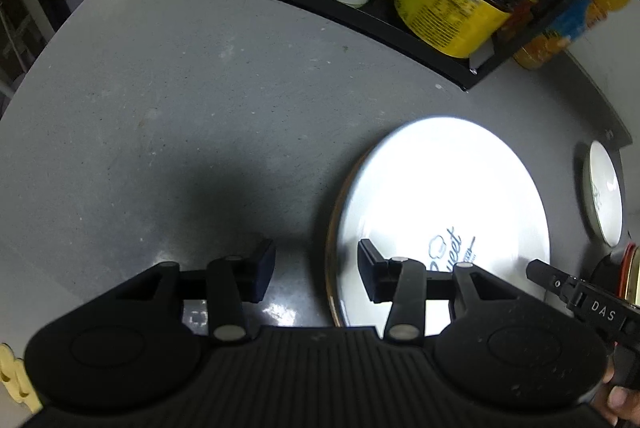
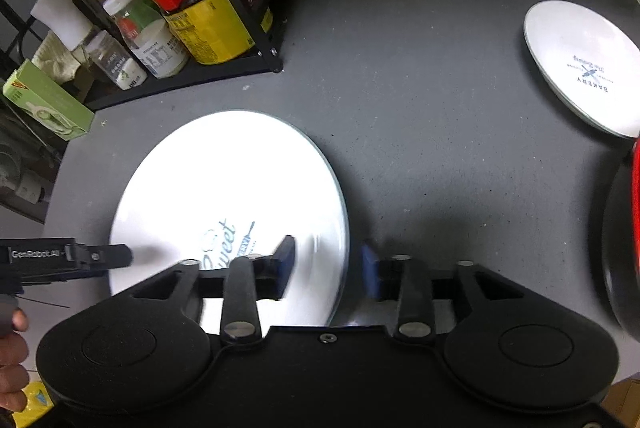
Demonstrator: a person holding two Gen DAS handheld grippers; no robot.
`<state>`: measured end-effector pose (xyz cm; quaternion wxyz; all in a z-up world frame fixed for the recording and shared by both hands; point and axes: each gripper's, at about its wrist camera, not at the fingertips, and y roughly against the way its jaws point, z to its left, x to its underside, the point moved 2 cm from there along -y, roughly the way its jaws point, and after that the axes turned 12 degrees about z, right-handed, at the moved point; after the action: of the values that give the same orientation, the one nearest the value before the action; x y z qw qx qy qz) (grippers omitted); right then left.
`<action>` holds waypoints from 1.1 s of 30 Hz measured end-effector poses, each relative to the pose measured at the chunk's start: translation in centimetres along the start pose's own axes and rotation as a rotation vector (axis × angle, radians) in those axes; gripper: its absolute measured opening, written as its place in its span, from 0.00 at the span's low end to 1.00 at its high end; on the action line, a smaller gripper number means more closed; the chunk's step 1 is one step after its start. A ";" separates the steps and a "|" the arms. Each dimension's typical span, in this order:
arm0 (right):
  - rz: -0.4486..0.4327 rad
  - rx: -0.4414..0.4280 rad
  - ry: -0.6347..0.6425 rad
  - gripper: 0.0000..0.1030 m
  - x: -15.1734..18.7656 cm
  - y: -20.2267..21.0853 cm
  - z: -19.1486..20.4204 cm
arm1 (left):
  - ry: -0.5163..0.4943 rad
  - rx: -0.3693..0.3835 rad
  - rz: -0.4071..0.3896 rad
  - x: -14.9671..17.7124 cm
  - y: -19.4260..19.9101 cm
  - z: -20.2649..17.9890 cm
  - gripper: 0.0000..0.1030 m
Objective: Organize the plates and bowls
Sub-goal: 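Move both tools toward the small white 'BAKERY' plate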
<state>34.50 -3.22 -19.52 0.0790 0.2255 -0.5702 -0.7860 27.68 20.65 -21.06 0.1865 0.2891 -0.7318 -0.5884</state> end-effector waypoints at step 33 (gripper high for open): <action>-0.251 -0.022 -0.152 0.99 2.6 9.9 -6.9 | -0.341 0.124 -0.065 1.8 5.1 -13.6 0.83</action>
<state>33.96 -13.53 -12.72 -0.0609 0.2339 -0.5331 -0.8108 33.60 9.92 -12.95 0.0223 0.2195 -0.7780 -0.5882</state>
